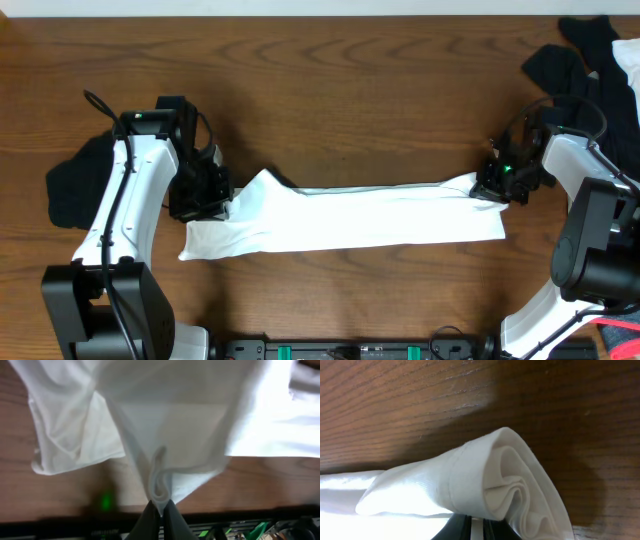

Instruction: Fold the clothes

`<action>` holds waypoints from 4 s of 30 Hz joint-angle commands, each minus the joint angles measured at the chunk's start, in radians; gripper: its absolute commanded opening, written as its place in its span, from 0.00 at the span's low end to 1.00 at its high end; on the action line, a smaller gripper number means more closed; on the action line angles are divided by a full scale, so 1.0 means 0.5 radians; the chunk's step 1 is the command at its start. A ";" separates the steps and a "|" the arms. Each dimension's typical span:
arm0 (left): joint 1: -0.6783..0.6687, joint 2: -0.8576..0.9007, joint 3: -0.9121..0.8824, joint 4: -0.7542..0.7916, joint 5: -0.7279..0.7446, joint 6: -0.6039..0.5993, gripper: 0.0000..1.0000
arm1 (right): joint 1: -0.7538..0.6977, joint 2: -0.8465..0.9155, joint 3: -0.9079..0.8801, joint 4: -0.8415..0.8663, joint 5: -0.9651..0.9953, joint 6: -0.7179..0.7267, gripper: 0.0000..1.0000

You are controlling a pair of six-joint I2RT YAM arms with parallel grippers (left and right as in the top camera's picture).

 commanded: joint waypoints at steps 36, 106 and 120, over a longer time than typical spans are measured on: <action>0.005 0.003 -0.076 0.164 -0.161 -0.150 0.17 | 0.006 0.100 -0.057 -0.014 0.251 0.027 0.10; 0.007 -0.204 -0.475 0.845 -0.331 -0.237 0.33 | 0.006 0.100 -0.056 -0.016 0.251 0.026 0.11; 0.007 -0.192 -0.526 0.989 0.736 0.284 0.19 | 0.006 0.100 -0.057 -0.008 0.251 0.027 0.11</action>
